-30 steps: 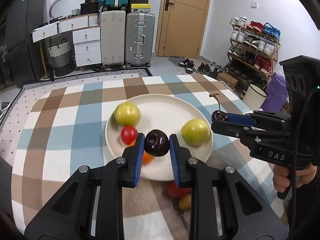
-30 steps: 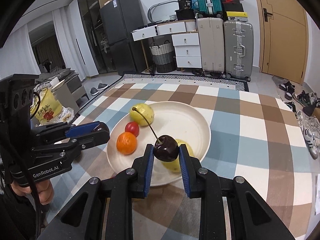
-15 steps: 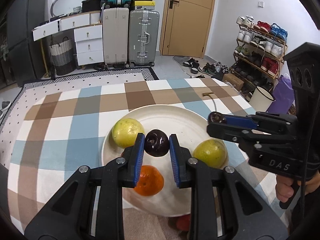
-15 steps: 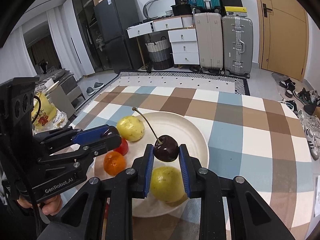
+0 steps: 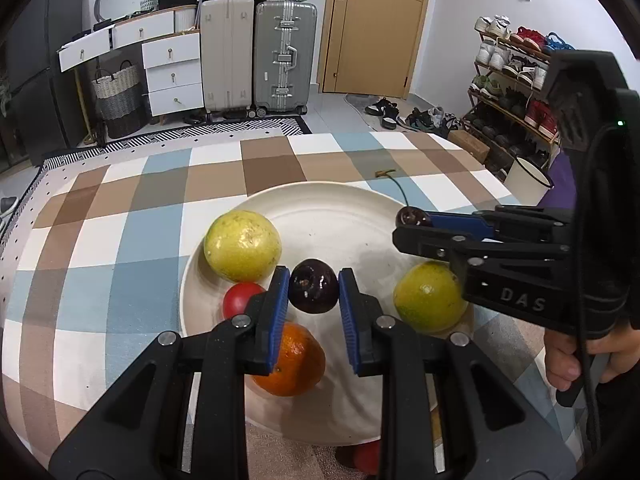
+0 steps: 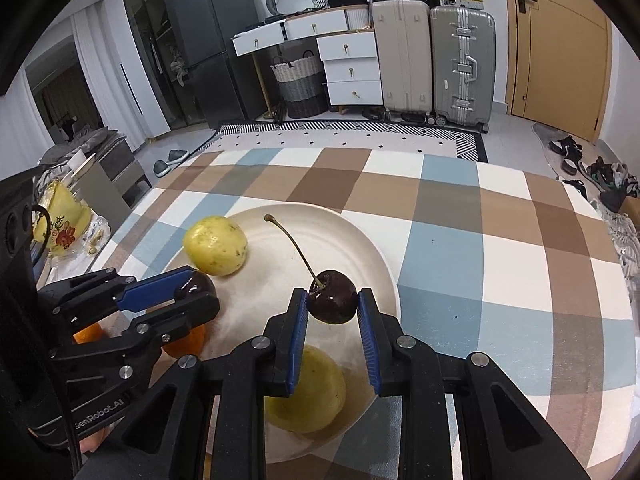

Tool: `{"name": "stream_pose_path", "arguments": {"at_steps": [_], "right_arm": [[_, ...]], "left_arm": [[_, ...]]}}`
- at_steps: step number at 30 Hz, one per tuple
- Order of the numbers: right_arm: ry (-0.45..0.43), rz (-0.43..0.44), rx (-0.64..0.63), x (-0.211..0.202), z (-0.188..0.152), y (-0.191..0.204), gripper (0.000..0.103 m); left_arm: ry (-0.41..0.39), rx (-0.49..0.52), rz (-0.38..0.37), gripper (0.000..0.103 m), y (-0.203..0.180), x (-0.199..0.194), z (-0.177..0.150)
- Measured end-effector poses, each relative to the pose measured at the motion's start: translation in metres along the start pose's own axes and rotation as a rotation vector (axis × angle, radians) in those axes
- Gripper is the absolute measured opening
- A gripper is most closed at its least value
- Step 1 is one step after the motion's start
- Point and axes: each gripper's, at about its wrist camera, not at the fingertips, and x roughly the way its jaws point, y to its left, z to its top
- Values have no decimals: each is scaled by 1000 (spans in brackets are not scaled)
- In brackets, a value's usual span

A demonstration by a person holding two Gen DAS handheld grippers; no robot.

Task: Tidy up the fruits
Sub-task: 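Carry the plum and cherry over the plate and open both tools, then withdraw both tools from the plate toward the brown fruits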

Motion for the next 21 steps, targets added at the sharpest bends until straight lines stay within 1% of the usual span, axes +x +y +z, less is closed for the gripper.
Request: {"name": "stream_pose_path", "arguments": {"at_steps": [6,13,14,15,16,17,18,19,20,21], "right_arm": [[2,3,25,9,-1,-5,26],[-2,7,28,10,-2,-7,26],[-7,6,30,8,-3,-7,27],[-15,6,33,5,-3,-7,30],[-30,6,37,0,-5,-8,38],[-40,5,39,-5,-6,-8,46],[-53,7,38,-11,-7,-8,49],[-68,9,33,-19,-9,-7,51],[-79,5,27,-27,-10,-7,57],[-89,-1,23,-34,-12,-6,72]], "left_arm": [[24,17,10,22,-2,6,-4],[27,21,12,23,-2,5,-4],[33,19,11,23,-2,5,-3],[36,16,10,25,-1,5,-3],[39,10,13,34,0,3,-2],[36,6,10,39,1,1,-2],[29,-3,12,54,2,-3,-2],[24,-9,21,73,2,-7,-2],[9,-17,40,81,3,-12,-1],[-13,-24,49,86,4,-19,-1]]}}
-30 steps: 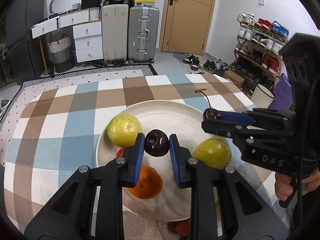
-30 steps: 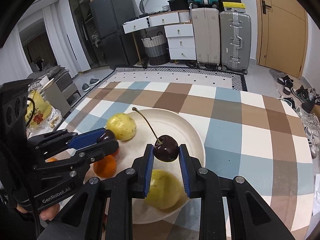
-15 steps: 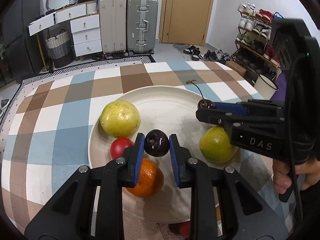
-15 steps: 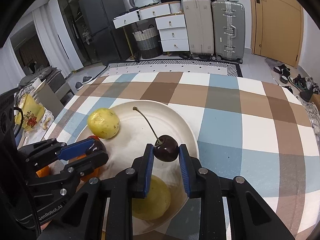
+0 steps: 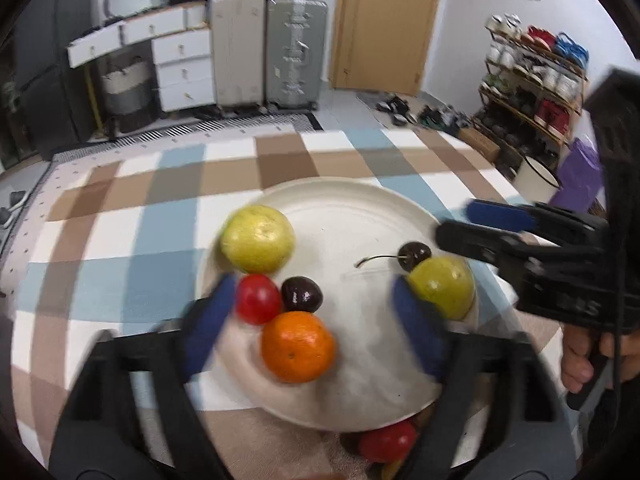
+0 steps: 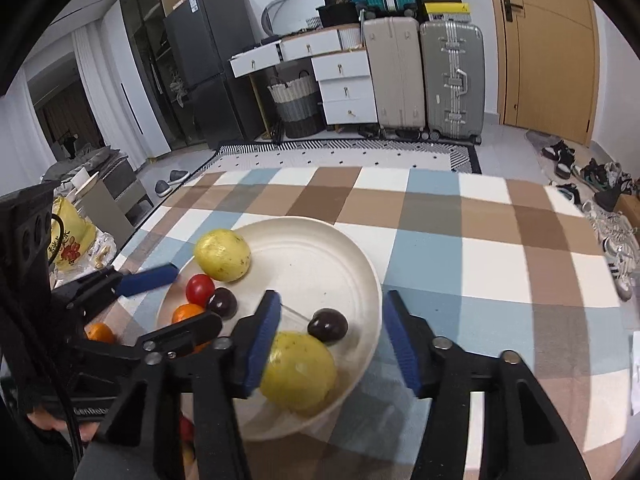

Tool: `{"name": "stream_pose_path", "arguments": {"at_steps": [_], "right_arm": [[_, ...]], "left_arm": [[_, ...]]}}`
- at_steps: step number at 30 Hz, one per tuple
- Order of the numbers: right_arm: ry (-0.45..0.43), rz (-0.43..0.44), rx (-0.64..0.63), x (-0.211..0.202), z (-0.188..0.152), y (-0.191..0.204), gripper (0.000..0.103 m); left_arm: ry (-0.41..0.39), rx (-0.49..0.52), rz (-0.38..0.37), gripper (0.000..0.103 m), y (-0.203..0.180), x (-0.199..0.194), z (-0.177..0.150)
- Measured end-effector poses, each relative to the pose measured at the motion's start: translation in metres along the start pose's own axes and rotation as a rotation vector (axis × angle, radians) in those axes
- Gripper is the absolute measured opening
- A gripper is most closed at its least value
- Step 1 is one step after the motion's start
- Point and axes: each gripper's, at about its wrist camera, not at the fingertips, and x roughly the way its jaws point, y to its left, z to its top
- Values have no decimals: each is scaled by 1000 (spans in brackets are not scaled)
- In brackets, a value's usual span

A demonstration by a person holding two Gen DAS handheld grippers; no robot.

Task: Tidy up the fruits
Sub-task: 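Withdraw both tools from the plate toward the brown fruits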

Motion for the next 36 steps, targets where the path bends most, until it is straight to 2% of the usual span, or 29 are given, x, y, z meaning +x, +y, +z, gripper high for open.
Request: {"name": "stream_pose_path", "arguments": {"at_steps": [1,2,3,5,7,13,17,22,27,33,36], "right_arm": [[-18,-7,3,-10,-2,0,81],[-37,-12,15,-18,-4,-1,96],[-54,-17,31,-26,-6,-2,100],[-67,0,56,-39,-10,-5,101],[-82,3,70,-51,-14,-5,102],[-81,-1,67,-70,-31,0,103],[-63,-2,29,-69,-46,10,103],[-46,-10,-15,-64,-59,20,103],[-38,25,-16,-64,-66,24,103],[30,21,-36,-48,-74,31,103],[49,48,-35,-43,-78,34,103]], "left_arm": [[-8,-5,0,87,1,-5,0],[-8,-14,-10,87,2,-11,-1],[-7,-26,-27,90,4,-18,-1],[-23,-47,-31,102,8,-32,-5],[-58,-58,-25,102,11,-48,-10],[-69,-51,16,102,17,-81,-29],[-73,-63,12,102,17,-94,-48],[-70,-35,29,102,9,-97,-61],[-39,-48,24,102,10,-93,-74],[9,-23,22,102,5,-79,-79],[30,-14,29,102,2,-74,-82]]}}
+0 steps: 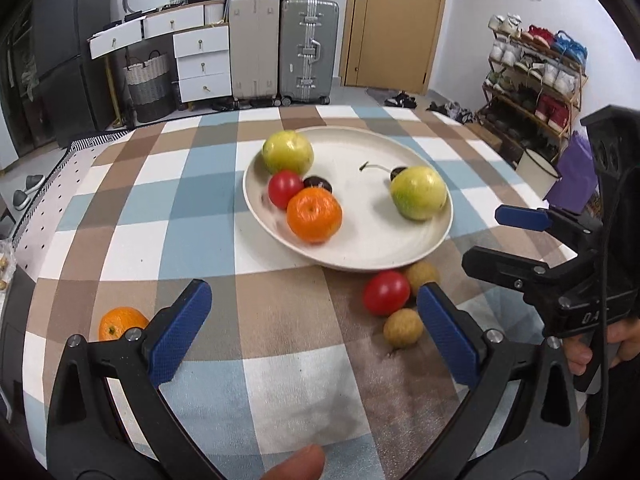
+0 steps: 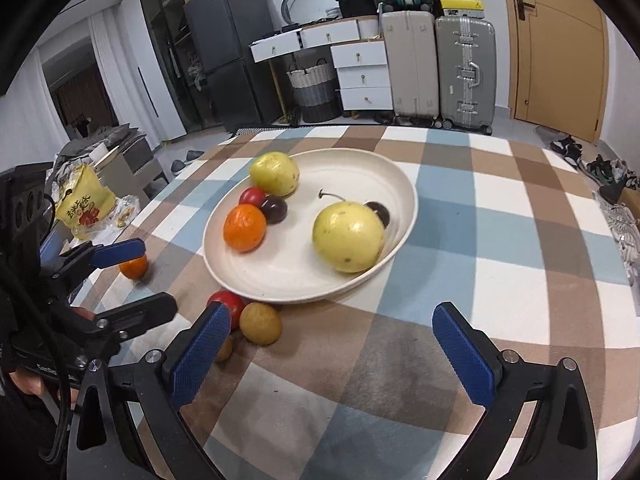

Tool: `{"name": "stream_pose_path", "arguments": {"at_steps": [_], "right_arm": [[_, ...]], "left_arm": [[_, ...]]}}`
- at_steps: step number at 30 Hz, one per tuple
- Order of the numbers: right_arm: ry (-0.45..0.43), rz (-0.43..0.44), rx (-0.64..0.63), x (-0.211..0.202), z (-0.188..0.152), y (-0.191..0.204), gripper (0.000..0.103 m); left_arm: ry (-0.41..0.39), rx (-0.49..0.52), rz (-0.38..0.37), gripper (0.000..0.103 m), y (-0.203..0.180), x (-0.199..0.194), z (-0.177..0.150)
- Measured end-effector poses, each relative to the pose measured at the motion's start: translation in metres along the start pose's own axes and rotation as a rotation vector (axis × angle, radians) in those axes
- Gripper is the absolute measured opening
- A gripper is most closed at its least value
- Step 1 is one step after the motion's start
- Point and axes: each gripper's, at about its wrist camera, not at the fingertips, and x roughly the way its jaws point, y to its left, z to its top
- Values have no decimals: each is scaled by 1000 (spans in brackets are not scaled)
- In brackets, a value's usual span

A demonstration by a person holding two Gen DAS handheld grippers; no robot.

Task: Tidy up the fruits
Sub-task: 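Withdraw both tools from the plate toward the brown fruits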

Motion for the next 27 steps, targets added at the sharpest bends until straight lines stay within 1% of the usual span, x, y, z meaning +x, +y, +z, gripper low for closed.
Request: {"name": "stream_pose_path", "arguments": {"at_steps": [2,6,9,13,16,18,22,23,25,26,27], "right_arm": [[13,-2,-12,3,-2,4,103],[29,-11,-23,8,-4,5,103],[46,-15,-19,11,-5,4,103],[69,-9,-25,15,-7,4,103],[81,3,-46,18,-9,9,102],[87,17,-56,19,-10,12,102],[93,31,-65,21,-12,14,101],[93,34,-66,21,-12,14,100],[99,35,-72,23,-12,16,94],[102,37,-76,25,-12,17,89],[106,37,-79,26,-12,18,85]], "left_arm": [[17,13,-8,102,-1,2,-2],[51,7,-14,102,-2,9,-5],[58,15,-23,102,-4,10,-6],[69,29,-7,102,-6,12,-7],[95,40,-8,102,-10,15,-8],[86,47,-3,102,-11,12,-9],[100,58,-1,102,-11,11,-9],[105,58,0,102,-11,11,-10],[112,56,7,102,-8,12,-9],[110,47,11,102,-6,12,-9],[106,30,12,102,-3,12,-8]]}}
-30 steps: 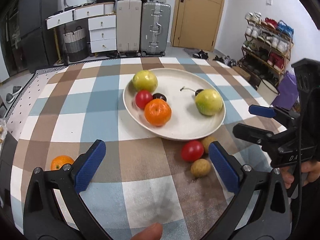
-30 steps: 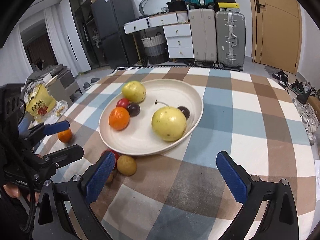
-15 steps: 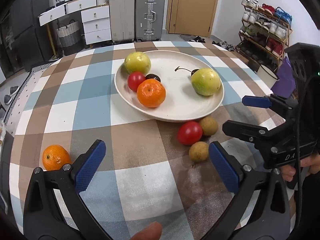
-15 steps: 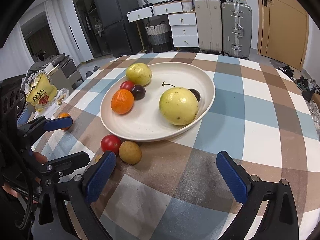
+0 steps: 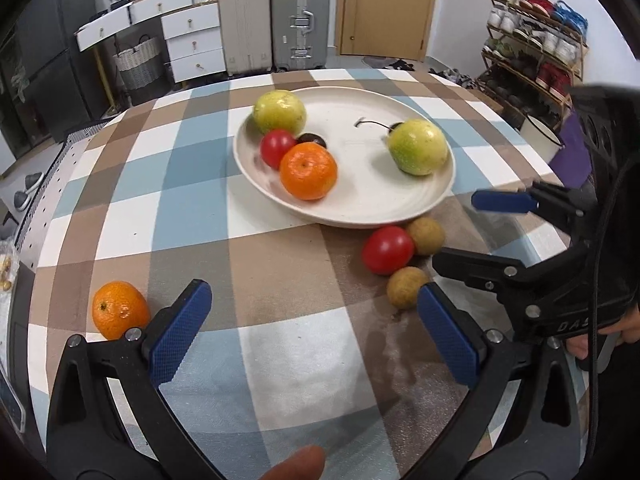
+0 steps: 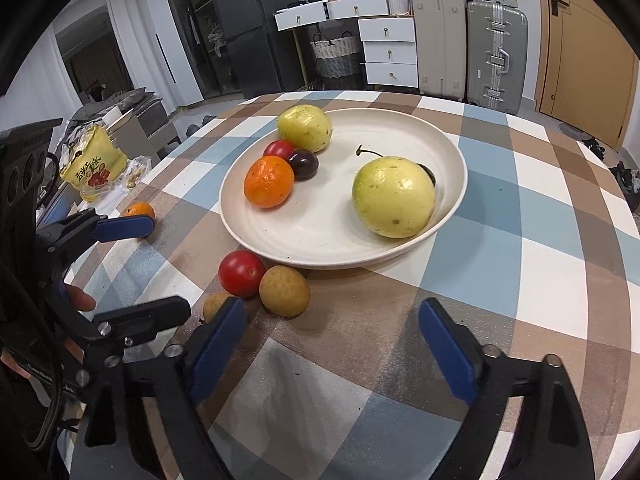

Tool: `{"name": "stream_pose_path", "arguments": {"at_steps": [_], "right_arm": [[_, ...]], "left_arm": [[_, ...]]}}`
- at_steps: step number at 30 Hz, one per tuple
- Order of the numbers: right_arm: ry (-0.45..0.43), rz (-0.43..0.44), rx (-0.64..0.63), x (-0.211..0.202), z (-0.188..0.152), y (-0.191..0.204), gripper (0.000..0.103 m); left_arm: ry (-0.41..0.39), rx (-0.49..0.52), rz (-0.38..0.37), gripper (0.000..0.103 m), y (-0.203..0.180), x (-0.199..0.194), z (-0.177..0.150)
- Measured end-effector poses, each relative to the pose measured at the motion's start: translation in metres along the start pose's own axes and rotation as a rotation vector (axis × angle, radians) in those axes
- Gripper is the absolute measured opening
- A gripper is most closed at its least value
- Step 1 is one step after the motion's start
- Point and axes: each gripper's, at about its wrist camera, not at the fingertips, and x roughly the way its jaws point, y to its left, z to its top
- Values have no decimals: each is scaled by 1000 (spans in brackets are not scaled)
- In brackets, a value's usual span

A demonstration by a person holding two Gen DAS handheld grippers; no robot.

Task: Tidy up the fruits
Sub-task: 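Withdraw both tools from the plate toward the brown fruits, then grasp a brown kiwi with the right tool while the left tool grasps another brown kiwi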

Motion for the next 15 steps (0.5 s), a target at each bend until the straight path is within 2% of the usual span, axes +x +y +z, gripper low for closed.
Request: {"name": "stream_pose_path", "arguments": {"at_steps": [4,5,10,15], "right_arm": [[9,-19,-23,7,1,5,82],[7,-17,-28,7,2,6,78],[12,-15,-56,11,5,13,72],[10,21,-95,10,4,21,49]], "left_arm": [[-31,-65,-23,102,14,-7,3],[-38,-71,-27,102,16,-8,3],[-43,-93,-26,102,20,-8,4],[-31,-94,-16,102,20,-2,3]]}}
